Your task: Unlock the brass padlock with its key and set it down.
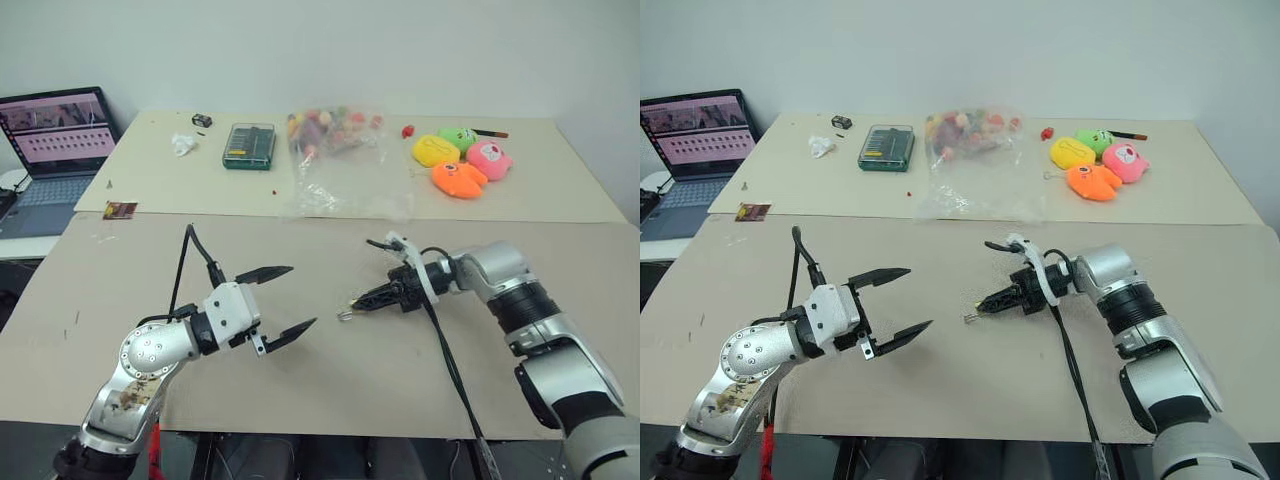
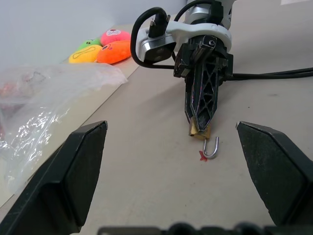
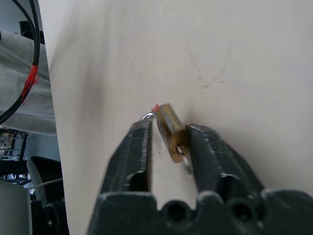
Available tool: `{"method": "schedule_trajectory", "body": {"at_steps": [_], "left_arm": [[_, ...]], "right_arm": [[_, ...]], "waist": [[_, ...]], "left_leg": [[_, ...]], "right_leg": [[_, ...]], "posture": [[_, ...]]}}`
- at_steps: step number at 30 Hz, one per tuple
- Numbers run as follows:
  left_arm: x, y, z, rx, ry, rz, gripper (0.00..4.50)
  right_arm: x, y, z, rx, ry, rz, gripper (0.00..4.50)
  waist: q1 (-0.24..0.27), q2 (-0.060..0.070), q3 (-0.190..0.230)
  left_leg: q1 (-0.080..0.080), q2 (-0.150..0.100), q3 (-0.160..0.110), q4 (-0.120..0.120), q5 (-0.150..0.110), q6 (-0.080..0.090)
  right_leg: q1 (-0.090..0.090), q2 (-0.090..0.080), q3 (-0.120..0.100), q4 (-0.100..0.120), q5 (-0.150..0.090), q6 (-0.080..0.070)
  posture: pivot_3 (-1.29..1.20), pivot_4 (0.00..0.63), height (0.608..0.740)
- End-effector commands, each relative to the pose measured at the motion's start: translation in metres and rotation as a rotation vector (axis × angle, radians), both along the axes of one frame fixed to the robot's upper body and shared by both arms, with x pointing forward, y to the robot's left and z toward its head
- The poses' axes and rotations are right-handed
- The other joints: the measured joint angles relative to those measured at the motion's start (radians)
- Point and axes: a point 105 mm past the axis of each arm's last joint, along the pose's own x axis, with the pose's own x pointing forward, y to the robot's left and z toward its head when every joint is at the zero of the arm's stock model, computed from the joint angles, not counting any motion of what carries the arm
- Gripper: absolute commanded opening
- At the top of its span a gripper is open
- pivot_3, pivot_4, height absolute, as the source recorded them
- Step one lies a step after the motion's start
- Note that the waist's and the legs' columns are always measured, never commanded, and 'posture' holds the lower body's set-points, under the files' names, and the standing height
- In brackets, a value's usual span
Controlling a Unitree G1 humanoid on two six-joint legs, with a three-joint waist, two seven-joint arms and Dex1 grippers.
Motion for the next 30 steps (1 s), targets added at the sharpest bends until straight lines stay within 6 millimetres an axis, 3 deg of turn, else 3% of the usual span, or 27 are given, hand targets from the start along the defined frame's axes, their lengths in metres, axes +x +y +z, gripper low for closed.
{"method": "schedule_trajectory", "body": {"at_steps": [1,2,3,6,10,14,16,21,25,30], "left_arm": [[-0.004,-0.005,0.01,-0.017,-0.041,-0.004,4.5],[-0.004,-0.005,0.009,-0.024,-0.035,-0.005,4.5],[-0.004,-0.005,0.009,-0.028,-0.028,-0.005,4.5],[0.0,-0.003,0.008,-0.065,0.016,0.02,4.5],[0.009,0.005,0.007,-0.085,0.088,0.056,4.5],[0.016,0.009,-0.003,0.01,0.187,0.039,4.5],[0.021,0.014,0.002,-0.02,0.216,0.038,4.5],[0.04,0.026,0.015,-0.014,0.199,0.097,4.5],[0.049,0.033,0.033,-0.014,0.16,0.111,4.5],[0.055,0.035,0.045,-0.009,0.142,0.107,4.5]], "right_arm": [[0.013,-0.027,0.008,-0.011,-0.05,-0.065,2.9],[0.016,-0.038,0.008,-0.023,-0.057,-0.088,3.06],[0.017,-0.048,0.008,-0.036,-0.068,-0.1,3.55],[0.016,-0.086,0.012,-0.116,-0.162,-0.073,4.43],[0.013,-0.106,0.044,-0.076,-0.321,-0.01,4.43],[0.008,-0.098,0.076,-0.13,-0.664,0.122,4.43],[0.004,-0.087,0.091,-0.145,-0.798,0.155,4.43],[-0.01,-0.07,0.113,-0.089,-0.883,0.097,4.43],[-0.019,-0.06,0.112,-0.064,-0.885,0.03,4.43],[-0.023,-0.056,0.097,-0.077,-0.864,-0.027,4.43]], "waist": [[0.0,0.0,0.0],[0.0,0.0,0.0],[0.001,0.0,0.0],[0.009,0.0,0.0],[0.008,0.0,0.0],[-0.016,0.0,0.0],[-0.025,0.0,0.0],[-0.013,0.0,0.0],[-0.002,0.0,0.0],[0.005,0.0,0.0]], "left_leg": [[0.0,0.0,0.0,0.0,0.0,0.0],[0.0,0.0,0.0,0.0,0.0,0.0],[0.0,0.0,0.0,0.0,0.0,0.0],[0.001,0.0,0.0,0.0,0.0,0.0],[0.001,0.0,0.0,0.0,0.0,0.0],[0.001,0.002,0.003,-0.001,0.0,-0.001],[0.002,0.003,0.005,-0.001,0.0,0.0],[0.003,0.004,0.007,-0.001,0.0,0.0],[0.002,0.004,0.007,0.0,0.0,0.0],[0.002,0.003,0.007,0.0,-0.001,0.001]], "right_leg": [[0.0,0.0,0.0,0.0,0.0,0.0],[0.0,0.0,0.0,0.0,0.0,0.0],[0.0,0.0,0.0,0.0,0.0,0.0],[0.002,0.0,0.0,0.0,0.0,0.0],[0.002,0.0,-0.001,0.0,0.0,0.0],[-0.001,0.001,0.0,0.0,0.0,0.0],[-0.001,0.001,0.001,0.001,0.0,0.0],[0.0,0.001,0.001,0.001,0.0,0.0],[-0.001,0.001,0.001,0.001,0.0,0.0],[-0.001,0.0,0.001,0.0,0.0,0.0]], "posture": [[0.0,0.15,0.74],[0.0,0.15,0.74],[0.0,0.15,0.74],[0.0,0.15,0.74],[0.0,0.15,0.74],[0.0,0.15,0.74],[0.0,0.15,0.74],[0.0,0.15,0.74],[0.0,0.15,0.74],[0.0,0.15,0.74]]}}
